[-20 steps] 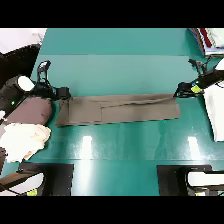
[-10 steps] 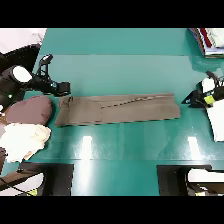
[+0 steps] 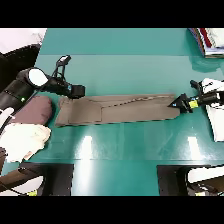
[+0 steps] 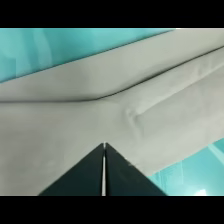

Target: Fold the shirts.

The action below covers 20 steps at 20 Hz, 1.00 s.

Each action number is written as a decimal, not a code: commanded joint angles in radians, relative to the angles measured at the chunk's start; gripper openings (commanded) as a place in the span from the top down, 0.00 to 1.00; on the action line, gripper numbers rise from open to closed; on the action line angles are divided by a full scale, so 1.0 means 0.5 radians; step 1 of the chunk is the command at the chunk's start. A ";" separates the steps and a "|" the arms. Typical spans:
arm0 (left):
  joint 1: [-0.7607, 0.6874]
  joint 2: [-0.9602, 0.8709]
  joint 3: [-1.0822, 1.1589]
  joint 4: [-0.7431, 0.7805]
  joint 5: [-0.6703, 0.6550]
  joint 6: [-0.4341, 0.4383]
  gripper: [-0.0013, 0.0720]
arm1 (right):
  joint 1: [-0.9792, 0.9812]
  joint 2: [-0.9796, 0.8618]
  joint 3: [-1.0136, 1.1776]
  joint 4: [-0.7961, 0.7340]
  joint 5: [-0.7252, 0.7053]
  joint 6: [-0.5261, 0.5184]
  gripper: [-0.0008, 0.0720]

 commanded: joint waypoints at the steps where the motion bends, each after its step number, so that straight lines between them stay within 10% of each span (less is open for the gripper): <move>1: -0.132 -0.069 0.027 -0.026 0.077 -0.056 0.95 | 0.074 -0.024 0.050 0.047 -0.024 -0.058 0.96; 20: -0.633 -1.172 0.862 -0.220 0.034 -0.050 0.95 | 1.090 0.439 1.295 0.275 0.195 0.219 0.97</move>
